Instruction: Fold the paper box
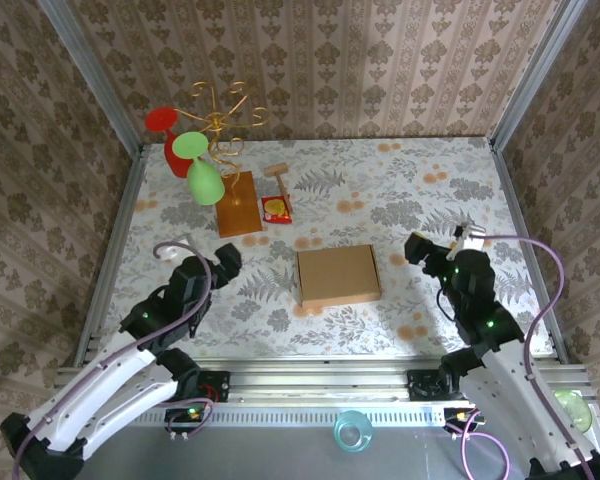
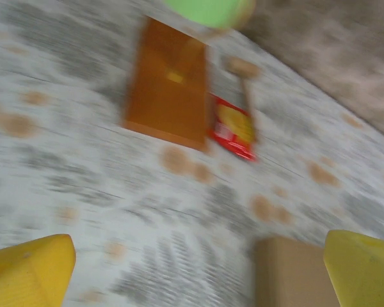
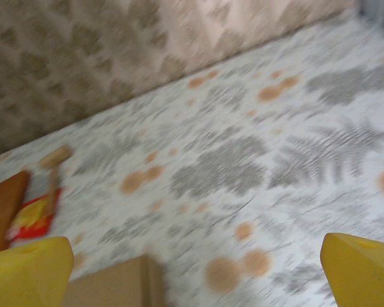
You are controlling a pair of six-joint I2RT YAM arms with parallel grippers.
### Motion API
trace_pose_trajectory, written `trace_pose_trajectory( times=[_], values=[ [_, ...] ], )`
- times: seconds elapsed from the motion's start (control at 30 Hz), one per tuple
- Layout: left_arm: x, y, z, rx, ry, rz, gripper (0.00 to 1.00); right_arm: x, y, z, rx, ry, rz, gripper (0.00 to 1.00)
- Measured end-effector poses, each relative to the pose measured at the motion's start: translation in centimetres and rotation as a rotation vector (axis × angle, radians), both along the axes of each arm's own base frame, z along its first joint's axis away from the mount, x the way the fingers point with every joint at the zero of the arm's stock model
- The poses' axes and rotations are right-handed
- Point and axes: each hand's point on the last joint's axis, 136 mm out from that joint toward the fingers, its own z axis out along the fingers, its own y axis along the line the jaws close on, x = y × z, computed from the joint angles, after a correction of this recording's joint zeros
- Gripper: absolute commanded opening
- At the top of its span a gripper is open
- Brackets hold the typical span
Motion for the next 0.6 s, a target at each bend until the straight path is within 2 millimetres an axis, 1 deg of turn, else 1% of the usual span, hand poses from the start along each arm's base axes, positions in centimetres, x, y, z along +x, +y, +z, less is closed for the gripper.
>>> trace_pose_trajectory(
  times=[0.07,0.1,0.13,0.2,0.33,0.4,0.5,0.57,0.6],
  values=[
    [0.1,3.1,-1.3,0.112,0.021,0.123,1.00,0.0,-1.5,-2.1,-0.074,-0.003,-0.071,1.00],
    [0.2,4.0,-1.9,0.163,0.025,0.158,1.00,-0.1,-2.1,-3.1,-0.113,0.007,-0.094,1.00],
    [0.4,4.9,-2.4,0.216,0.027,0.181,1.00,0.0,-2.6,-4.1,-0.159,0.017,-0.114,1.00],
    [1.1,6.0,-3.6,0.315,0.032,0.193,1.00,0.2,-3.3,-5.3,-0.239,0.033,-0.135,1.00],
    [2.7,8.4,-5.2,0.453,0.030,0.217,1.00,1.8,-4.1,-6.7,-0.387,0.078,-0.137,1.00],
    [3.8,9.4,-5.2,0.504,0.005,0.230,1.00,2.5,-4.6,-8.0,-0.435,0.127,-0.129,1.00],
    [5.7,9.9,-4.5,0.588,-0.044,0.211,1.00,3.3,-5.4,-10.4,-0.473,0.207,-0.119,1.00],
    [7.1,10.1,-4.5,0.628,-0.057,0.193,1.00,3.9,-5.5,-11.0,-0.475,0.224,-0.108,1.00],
    [7.8,10.6,-4.8,0.640,-0.053,0.189,1.00,4.4,-5.4,-11.1,-0.475,0.222,-0.100,1.00]
  ],
)
